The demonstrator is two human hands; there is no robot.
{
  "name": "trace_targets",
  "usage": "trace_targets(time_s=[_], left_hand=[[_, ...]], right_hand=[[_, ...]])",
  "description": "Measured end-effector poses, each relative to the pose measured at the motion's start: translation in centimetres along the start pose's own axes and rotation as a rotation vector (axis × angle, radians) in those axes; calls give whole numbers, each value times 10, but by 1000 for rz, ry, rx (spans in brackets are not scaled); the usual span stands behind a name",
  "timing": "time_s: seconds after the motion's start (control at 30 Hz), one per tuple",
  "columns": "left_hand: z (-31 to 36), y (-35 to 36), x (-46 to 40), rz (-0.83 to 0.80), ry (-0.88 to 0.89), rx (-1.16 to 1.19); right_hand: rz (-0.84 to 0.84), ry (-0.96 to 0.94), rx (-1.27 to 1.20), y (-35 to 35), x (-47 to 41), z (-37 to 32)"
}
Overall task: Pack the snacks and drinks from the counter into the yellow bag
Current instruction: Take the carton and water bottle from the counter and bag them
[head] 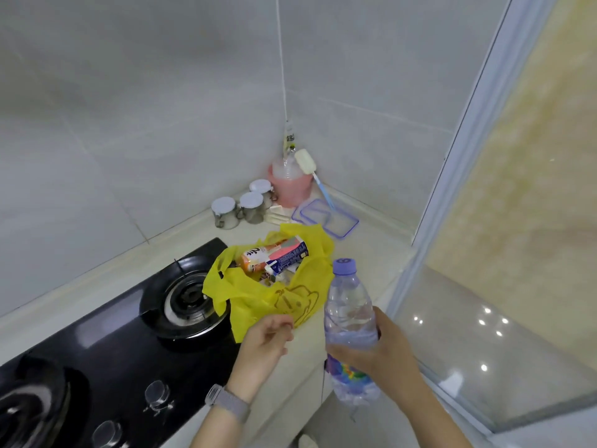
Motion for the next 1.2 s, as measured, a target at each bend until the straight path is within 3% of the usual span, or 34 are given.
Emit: trace_targets(time_s=[0.4, 0.47, 0.6, 0.7, 0.87, 1.07, 1.2], left_hand=[[42, -44, -122, 35, 37, -30], [45, -52, -142, 69, 121, -215], [34, -53, -177, 62, 238, -852], [7, -51, -191, -1, 80, -1087], [-29, -53, -195, -81, -146, -1242], [-16, -58, -175, -12, 1, -1221], [-10, -51, -165, -72, 3, -1038]], right_hand=[[2, 15, 22, 11, -132, -33], [-12, 11, 19, 18, -150, -39], [-79, -19, 30, 34, -183, -49], [-123, -36, 63, 49, -202, -51], [-175, -57, 109, 65, -223, -52], [-219, -70, 107, 76, -239, -50], [-249, -52, 75, 88, -253, -44]])
Point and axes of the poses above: each hand's wrist, its own x-axis away from the middle knuckle, its own y-axis out of the palm, z = x × y, the point moved 6 cm from there along -x, towards the middle knuckle, and after that the axes turned 6 degrees about -z, right-handed, at the moved point
